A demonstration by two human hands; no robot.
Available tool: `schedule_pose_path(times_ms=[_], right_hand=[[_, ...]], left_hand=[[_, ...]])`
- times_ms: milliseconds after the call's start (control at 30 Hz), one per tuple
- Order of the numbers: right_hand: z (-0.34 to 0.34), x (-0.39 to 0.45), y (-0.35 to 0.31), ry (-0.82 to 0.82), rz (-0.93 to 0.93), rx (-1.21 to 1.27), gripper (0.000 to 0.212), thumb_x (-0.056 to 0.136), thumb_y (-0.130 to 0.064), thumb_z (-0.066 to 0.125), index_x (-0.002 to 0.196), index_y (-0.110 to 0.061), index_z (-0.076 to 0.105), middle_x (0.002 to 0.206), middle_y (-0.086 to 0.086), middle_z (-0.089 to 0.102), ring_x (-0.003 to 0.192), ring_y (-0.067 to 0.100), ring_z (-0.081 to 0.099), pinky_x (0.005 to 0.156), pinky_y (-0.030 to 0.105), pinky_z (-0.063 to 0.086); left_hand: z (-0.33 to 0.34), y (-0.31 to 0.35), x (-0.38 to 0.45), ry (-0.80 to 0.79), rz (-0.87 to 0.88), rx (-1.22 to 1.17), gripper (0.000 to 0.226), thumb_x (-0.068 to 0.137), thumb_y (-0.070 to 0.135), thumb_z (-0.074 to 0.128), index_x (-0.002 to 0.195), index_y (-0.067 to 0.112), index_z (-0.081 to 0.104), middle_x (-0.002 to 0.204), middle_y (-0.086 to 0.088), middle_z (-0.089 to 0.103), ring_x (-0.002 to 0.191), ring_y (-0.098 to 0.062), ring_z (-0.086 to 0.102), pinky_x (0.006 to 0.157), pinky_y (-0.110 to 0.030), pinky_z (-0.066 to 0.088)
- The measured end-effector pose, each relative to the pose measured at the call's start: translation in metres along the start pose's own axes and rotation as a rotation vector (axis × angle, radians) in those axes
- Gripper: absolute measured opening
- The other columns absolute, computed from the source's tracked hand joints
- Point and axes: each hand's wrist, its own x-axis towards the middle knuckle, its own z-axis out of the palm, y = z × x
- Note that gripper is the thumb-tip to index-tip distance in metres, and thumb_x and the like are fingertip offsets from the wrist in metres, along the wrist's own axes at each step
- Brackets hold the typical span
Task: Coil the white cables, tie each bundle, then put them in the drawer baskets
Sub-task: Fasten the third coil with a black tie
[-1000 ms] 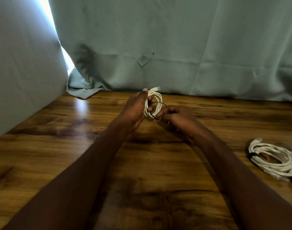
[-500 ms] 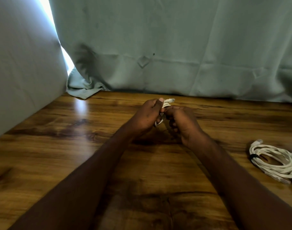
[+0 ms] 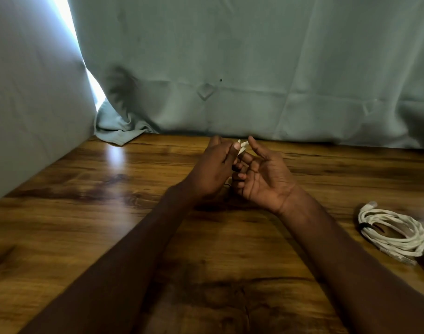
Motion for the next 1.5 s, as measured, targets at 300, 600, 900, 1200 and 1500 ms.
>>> schedule_pose_path(times_ms=[300, 600, 900, 1200, 1500], right_hand=[[0.0, 0.004, 0.009, 0.767, -0.638, -0.928, 0.027, 0.097, -0.038, 0.064, 0.078, -0.02, 0.073, 0.075, -0.004, 0.071, 0.069, 0.016, 0.064, 0.063, 0.032, 0.046], [-0.018, 0.008, -0.007, 0.392, -0.646, -1.12, 0.02, 0.1, -0.016, 0.06, 0.102, -0.021, 0.079, 0.102, -0.007, 0.074, 0.093, 0.003, 0.067, 0.076, 0.024, 0.047], [-0.021, -0.003, -0.02, 0.293, -0.566, -0.939, 0.023, 0.099, -0.017, 0.067, 0.082, -0.025, 0.078, 0.076, -0.008, 0.077, 0.074, 0.0, 0.069, 0.068, 0.018, 0.05], [-0.034, 0.011, -0.019, 0.624, -0.741, -0.809, 0.011, 0.095, -0.018, 0.073, 0.099, -0.015, 0.082, 0.089, -0.001, 0.078, 0.084, 0.013, 0.07, 0.079, 0.029, 0.055], [-0.033, 0.005, -0.019, 0.646, -0.285, -0.451, 0.015, 0.09, -0.004, 0.072, 0.1, -0.01, 0.081, 0.077, 0.004, 0.075, 0.053, 0.008, 0.056, 0.041, 0.02, 0.038]], left_hand=[[0.002, 0.005, -0.003, -0.021, -0.04, 0.034, 0.03, 0.11, 0.021, 0.042, 0.091, 0.01, 0.061, 0.105, -0.007, 0.04, 0.088, -0.005, 0.043, 0.079, 0.001, 0.028], [-0.002, -0.003, -0.006, -0.059, 0.06, 0.071, 0.034, 0.109, 0.022, 0.042, 0.085, 0.005, 0.06, 0.102, -0.013, 0.041, 0.094, -0.018, 0.043, 0.08, -0.023, 0.035], [0.003, 0.006, -0.006, -0.147, 0.082, 0.015, 0.03, 0.107, 0.032, 0.039, 0.083, 0.022, 0.053, 0.105, -0.006, 0.04, 0.092, -0.015, 0.046, 0.081, -0.028, 0.041], [0.009, 0.024, -0.01, -0.149, -0.085, -0.26, 0.034, 0.111, 0.03, 0.04, 0.086, 0.014, 0.057, 0.097, -0.018, 0.053, 0.074, -0.021, 0.057, 0.07, -0.043, 0.053], [0.01, 0.023, -0.009, -0.165, -0.178, -0.425, 0.039, 0.113, 0.031, 0.034, 0.092, 0.006, 0.054, 0.074, -0.004, 0.055, 0.064, -0.025, 0.051, 0.059, -0.034, 0.046]])
